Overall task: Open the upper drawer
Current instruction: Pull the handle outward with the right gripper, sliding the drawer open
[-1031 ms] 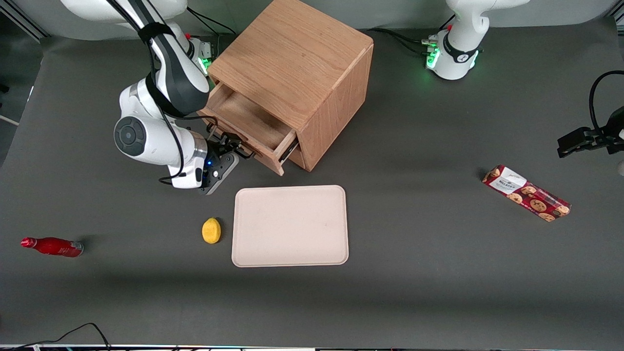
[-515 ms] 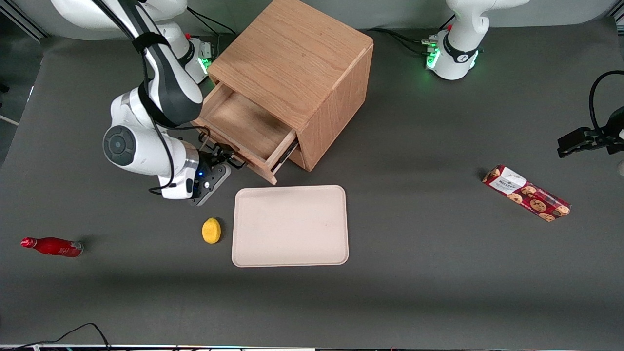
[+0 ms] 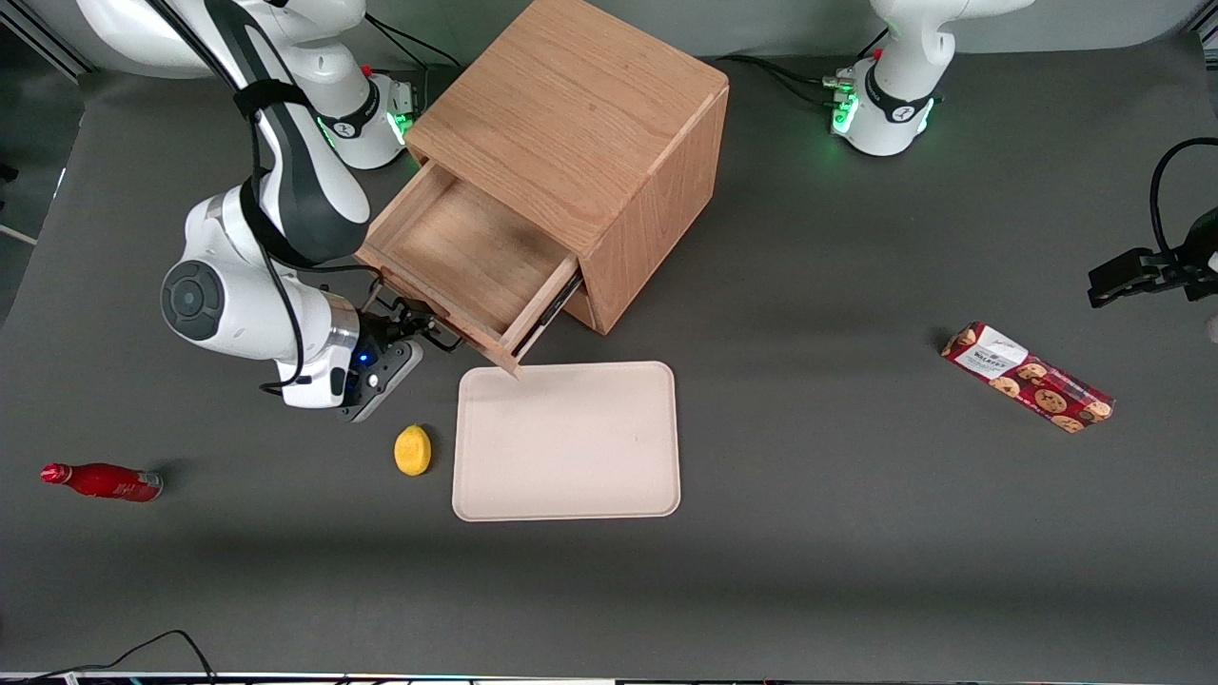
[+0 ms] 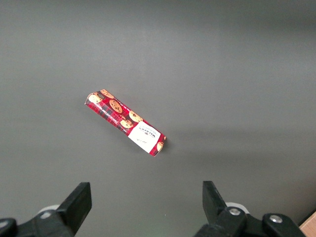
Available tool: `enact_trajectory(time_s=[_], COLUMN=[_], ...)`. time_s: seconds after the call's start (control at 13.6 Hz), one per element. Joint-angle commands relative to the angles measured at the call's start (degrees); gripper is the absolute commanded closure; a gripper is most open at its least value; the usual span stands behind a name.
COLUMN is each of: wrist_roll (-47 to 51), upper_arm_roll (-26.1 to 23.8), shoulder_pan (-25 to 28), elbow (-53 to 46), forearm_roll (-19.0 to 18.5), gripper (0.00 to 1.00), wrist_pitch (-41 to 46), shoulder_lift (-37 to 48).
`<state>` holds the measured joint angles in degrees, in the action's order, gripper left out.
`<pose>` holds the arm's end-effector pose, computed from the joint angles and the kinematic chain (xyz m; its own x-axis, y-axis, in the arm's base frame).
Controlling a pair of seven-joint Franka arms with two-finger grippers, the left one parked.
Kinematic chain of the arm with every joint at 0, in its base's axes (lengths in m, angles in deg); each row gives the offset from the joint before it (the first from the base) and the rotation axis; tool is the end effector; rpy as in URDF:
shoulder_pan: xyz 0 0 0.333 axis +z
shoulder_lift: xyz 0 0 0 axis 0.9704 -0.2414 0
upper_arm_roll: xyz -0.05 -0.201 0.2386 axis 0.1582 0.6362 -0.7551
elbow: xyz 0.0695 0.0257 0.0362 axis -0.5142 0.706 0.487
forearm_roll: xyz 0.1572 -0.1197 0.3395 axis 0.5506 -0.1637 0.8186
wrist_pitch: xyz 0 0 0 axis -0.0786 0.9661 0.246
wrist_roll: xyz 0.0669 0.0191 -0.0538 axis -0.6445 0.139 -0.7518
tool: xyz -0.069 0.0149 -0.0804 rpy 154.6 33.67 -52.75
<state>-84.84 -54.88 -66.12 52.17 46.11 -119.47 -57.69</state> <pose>0.5910 0.1893 0.3815 0.7573 0.6530 0.0084 0.6306 -0.7280 -0.2690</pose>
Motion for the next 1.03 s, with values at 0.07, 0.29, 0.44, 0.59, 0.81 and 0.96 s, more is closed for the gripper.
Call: enact_trajectory(time_s=[0.07,0.29,0.44,0.59,0.81,0.96], wrist_roll=[-1.13,-1.13,-1.13,-1.13,-1.22,-2.18], upper_arm_roll=[1.19,1.28,2.24,2.51,2.77,4.00], shoulder_pan=[0.10,-0.07,0.10,0.19,0.10,0.54], elbow=[-3.42,-4.39,-5.18,-5.62,-6.67,-6.67], forearm_roll=[-0.74,-1.44,-1.54,-1.62,-2.15,-2.06], gripper=[0.00,0.00,0.00,0.00,0.00,0.00], wrist_pitch=[0.04,0.04,0.04,0.04,0.04,0.04], shoulder_lift=[-2.17,-2.69,-3.04,-3.13,-4.01,-4.01])
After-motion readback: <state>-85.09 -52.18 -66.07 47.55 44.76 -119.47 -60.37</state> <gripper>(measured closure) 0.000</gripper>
